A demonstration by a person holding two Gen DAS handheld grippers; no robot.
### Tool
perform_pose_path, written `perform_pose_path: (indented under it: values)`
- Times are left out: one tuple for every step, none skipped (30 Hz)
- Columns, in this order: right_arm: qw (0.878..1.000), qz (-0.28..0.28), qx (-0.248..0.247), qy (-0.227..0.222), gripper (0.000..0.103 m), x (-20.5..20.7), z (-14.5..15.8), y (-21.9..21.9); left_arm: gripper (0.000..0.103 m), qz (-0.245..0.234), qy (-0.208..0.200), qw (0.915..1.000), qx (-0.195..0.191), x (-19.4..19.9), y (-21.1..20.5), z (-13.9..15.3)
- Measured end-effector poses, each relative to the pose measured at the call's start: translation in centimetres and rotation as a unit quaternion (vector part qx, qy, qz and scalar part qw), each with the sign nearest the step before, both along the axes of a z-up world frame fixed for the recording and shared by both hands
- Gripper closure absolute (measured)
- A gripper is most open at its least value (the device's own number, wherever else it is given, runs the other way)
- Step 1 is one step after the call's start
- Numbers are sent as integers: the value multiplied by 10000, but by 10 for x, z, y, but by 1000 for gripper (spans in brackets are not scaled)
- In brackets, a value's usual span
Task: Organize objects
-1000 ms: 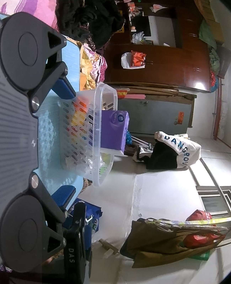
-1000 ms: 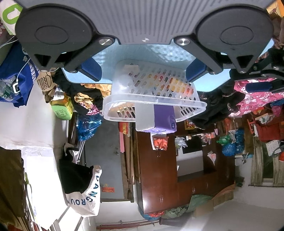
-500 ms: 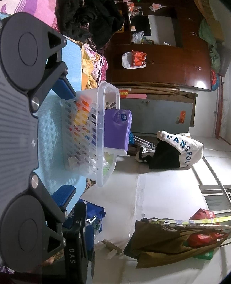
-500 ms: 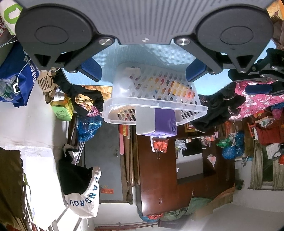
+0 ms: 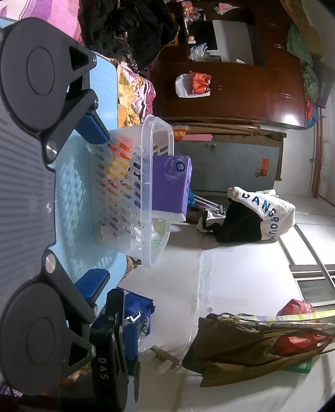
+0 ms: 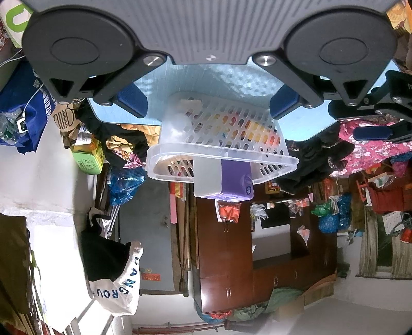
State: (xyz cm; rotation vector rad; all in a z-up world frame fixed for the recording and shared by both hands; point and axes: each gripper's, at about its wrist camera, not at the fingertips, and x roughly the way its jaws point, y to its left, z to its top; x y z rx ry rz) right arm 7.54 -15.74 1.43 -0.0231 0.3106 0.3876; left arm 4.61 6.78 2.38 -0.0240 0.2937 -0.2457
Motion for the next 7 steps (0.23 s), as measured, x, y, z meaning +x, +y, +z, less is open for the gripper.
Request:
perform_pose_path:
  values:
    - [10000,3,0,1,0,0,0,0,0,-5,1,10000,-5,0,0,0]
    - [10000,4,1,0,0,0,0,0,0,-4,1,10000,-9,0,0,-1]
    - [10000,6,3,4,0,0,0,0,0,4,-7,10000,-5,0,0,-1]
    - [10000,5,2,6,0,0,0,0,0,19,-19,10000,-1,0,0,-1]
    - [10000,7,-2,4,0,0,0,0,0,26,-32,10000,5,-1,0,0]
    - [10000,5,-6,0,0,0,-1,0,0,29,-40,10000,14,-1,-1,0]
    - [10000,2,-6,-1,0,0,-1,0,0,37,-51,10000,19,-1,-1,0]
